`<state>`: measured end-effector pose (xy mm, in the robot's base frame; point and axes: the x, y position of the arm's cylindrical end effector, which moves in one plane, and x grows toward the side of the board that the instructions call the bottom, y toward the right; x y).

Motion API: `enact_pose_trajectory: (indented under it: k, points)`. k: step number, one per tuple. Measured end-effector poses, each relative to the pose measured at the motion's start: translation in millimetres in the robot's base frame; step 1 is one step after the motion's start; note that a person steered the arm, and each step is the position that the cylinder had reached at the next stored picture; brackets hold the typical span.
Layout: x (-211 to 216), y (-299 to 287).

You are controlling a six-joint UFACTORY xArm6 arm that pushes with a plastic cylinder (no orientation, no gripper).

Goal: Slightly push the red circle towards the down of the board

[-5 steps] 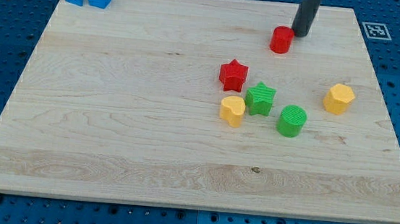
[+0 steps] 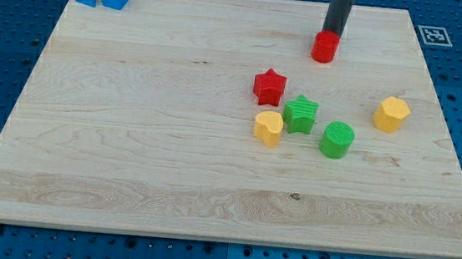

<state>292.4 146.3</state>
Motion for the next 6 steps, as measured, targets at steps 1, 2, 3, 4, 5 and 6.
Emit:
enact_pose_trajectory:
  k: [1,2,3,4,5,6]
  points:
    - [11,-8]
    - [-3,-39]
    - [-9,-66]
    - [-11,-94]
    - [-11,-107]
    - [3,-108]
